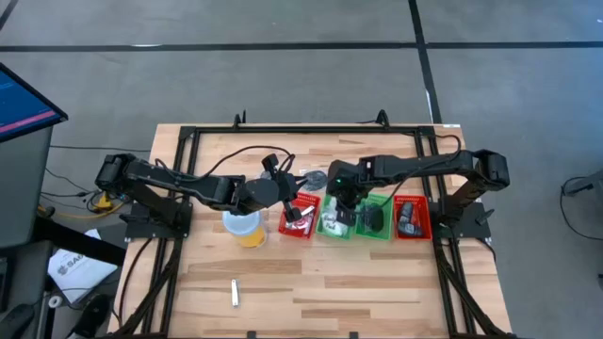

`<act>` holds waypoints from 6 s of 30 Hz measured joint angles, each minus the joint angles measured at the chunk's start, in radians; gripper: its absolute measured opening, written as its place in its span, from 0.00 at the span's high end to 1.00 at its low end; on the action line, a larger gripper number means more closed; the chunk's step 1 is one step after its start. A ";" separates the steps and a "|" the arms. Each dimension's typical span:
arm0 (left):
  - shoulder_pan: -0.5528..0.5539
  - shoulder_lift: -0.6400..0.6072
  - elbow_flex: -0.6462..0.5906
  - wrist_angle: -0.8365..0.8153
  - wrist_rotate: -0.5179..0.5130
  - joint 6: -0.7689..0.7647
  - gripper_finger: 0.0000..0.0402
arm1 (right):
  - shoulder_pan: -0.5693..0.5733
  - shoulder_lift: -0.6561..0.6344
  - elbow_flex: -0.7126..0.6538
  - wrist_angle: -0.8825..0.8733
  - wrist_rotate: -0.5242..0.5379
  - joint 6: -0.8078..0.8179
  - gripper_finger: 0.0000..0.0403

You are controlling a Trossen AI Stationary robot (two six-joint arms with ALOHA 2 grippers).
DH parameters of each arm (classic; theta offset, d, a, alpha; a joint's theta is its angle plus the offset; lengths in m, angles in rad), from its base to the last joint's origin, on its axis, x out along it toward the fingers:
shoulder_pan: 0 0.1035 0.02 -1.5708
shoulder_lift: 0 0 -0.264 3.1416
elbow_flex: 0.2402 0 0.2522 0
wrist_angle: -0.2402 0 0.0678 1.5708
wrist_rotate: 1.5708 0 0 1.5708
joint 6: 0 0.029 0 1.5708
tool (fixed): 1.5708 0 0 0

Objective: Pick & Place Travel size toiletries
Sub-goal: Put the white cotton pack into the left green bin, then put the black hairbrush into the right green bin

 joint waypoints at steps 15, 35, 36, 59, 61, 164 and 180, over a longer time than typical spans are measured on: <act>0.000 0.000 0.000 0.000 0.000 0.000 0.94 | 0.002 0.000 0.000 0.002 0.001 0.000 1.00; 0.000 0.000 0.000 0.000 0.000 0.000 0.94 | 0.003 -0.007 0.084 -0.083 0.003 -0.043 1.00; 0.000 0.000 0.000 0.000 0.000 0.000 0.94 | 0.004 -0.007 0.084 -0.086 0.002 -0.046 1.00; 0.000 0.000 0.000 0.000 0.000 0.000 0.94 | -0.019 -0.006 0.114 -0.135 0.003 -0.096 0.63; 0.000 0.000 0.000 0.000 0.000 0.000 0.94 | -0.019 -0.006 0.132 -0.150 0.004 -0.116 0.61; 0.000 0.000 0.000 -0.005 0.000 0.000 0.94 | -0.375 0.417 0.182 0.160 0.109 -0.201 0.63; 0.000 0.000 0.000 -0.005 0.000 0.000 0.94 | -0.309 0.422 0.183 0.274 0.105 -0.150 0.67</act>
